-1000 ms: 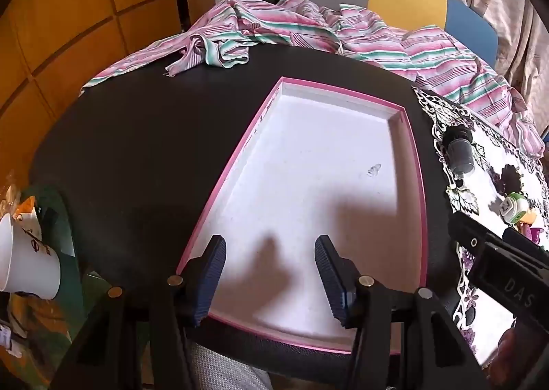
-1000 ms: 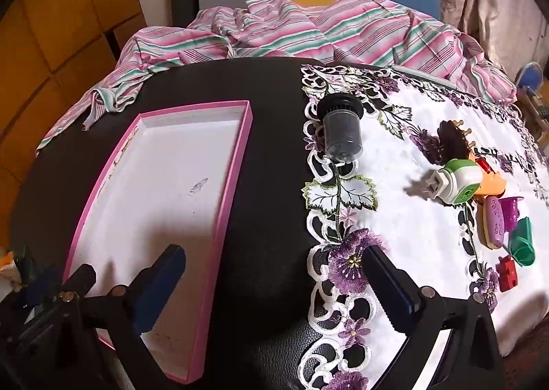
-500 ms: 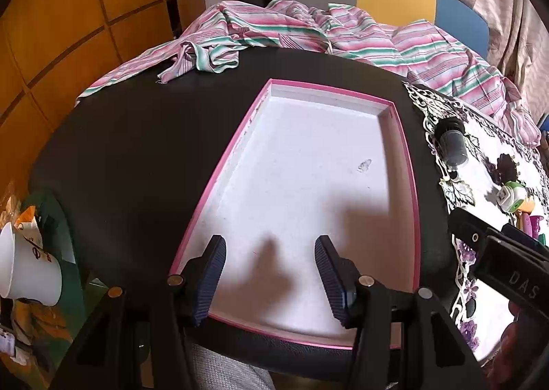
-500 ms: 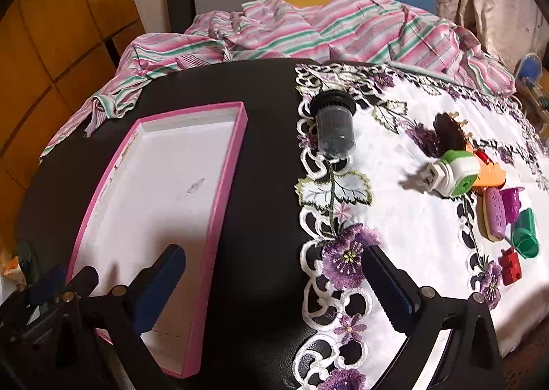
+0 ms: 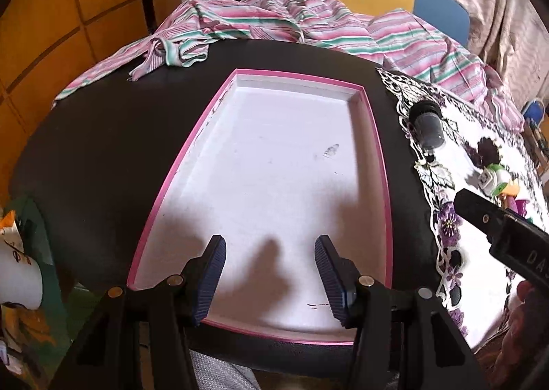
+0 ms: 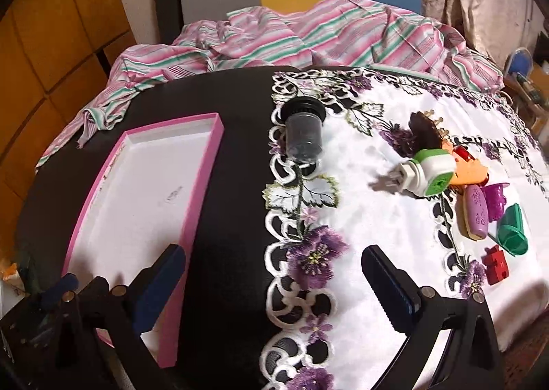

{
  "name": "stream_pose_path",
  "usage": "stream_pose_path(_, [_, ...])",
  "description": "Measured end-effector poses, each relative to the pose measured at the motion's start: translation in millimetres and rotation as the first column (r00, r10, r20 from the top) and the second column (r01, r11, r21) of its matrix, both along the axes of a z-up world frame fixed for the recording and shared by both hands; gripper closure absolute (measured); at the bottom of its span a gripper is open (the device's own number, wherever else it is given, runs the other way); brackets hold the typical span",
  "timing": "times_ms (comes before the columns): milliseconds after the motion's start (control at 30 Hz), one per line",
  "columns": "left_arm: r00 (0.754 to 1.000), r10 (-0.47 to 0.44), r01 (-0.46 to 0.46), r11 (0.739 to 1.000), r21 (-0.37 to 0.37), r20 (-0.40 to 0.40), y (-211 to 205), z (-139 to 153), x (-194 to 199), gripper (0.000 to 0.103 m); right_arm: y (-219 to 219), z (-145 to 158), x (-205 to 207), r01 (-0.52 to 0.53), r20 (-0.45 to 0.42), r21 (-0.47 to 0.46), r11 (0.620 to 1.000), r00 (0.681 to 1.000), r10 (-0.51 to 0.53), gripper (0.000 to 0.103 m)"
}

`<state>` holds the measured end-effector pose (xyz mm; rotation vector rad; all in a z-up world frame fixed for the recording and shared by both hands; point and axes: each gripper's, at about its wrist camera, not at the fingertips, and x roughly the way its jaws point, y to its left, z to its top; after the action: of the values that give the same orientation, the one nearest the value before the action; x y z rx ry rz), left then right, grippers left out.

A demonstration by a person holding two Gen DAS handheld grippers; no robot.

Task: Organize rigid objects
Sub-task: 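Move the right gripper over the toys on the lace cloth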

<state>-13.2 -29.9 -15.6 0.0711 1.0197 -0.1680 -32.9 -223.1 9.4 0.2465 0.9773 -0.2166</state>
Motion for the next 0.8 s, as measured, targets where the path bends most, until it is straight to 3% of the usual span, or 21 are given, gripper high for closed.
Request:
stream_pose_path(267, [0.996,-0.076,0.074,0.997,0.031,0.044,-17,5,-11,0.048,-26,2,-11,0.031,0.051,0.063,0.998,0.998,-0.034,0.000])
stream_pose_path(667, [0.991,-0.120,0.115,0.989,0.091,0.052,-41,10,-16,0.048,-55,3,-23,0.089,0.036,0.031,0.996,0.995,-0.090,0.001])
stream_pose_path(800, [0.988,-0.149,0.145,0.986,0.079,0.044,-49,11,-16,0.048,-75,3,-28,0.138,0.016,0.004,0.990,0.990,-0.138,0.007])
